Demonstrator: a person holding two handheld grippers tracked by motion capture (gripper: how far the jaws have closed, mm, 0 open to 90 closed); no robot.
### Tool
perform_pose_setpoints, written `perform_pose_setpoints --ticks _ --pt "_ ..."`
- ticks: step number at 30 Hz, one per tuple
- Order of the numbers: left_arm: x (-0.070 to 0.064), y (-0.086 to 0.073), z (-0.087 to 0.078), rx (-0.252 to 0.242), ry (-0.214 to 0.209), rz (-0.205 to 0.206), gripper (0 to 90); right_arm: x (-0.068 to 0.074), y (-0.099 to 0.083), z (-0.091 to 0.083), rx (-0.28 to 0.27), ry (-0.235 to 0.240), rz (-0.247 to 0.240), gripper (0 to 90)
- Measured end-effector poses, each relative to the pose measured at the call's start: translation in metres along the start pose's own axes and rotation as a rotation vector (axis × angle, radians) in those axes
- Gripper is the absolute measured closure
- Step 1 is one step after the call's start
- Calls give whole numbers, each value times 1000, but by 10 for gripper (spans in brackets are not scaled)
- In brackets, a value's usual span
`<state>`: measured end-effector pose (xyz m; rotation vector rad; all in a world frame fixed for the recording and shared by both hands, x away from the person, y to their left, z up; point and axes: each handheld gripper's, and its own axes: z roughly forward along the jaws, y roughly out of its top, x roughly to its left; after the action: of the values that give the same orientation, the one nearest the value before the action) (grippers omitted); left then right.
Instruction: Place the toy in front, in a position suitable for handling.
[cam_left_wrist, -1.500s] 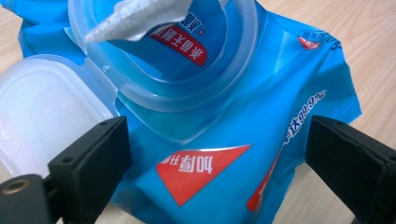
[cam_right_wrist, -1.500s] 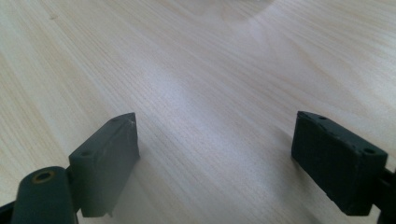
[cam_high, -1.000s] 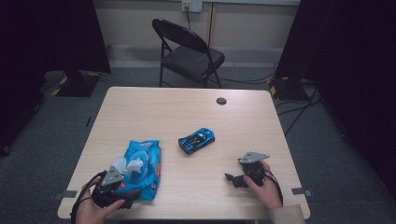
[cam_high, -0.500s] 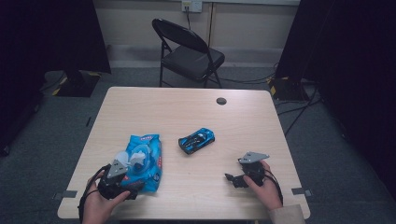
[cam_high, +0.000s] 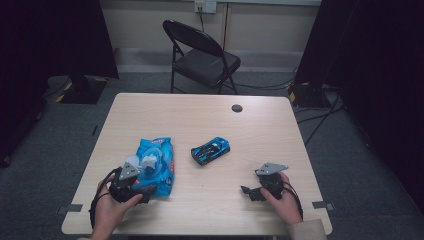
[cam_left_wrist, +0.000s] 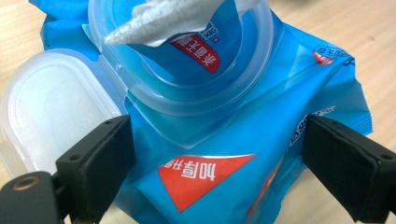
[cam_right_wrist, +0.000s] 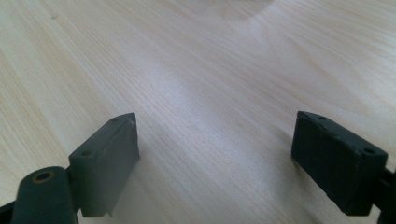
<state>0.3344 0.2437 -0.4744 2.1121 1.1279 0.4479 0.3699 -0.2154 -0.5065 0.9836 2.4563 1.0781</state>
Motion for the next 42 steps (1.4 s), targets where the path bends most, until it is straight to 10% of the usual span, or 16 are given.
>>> perform_pose_setpoints --ticks 23,42 --pt "44 44 40 5 64 -75 123 0 0 0 0 0 -1 142" --pt "36 38 24 0 122 -25 282 0 -1 -1 -1 -1 -4 142"
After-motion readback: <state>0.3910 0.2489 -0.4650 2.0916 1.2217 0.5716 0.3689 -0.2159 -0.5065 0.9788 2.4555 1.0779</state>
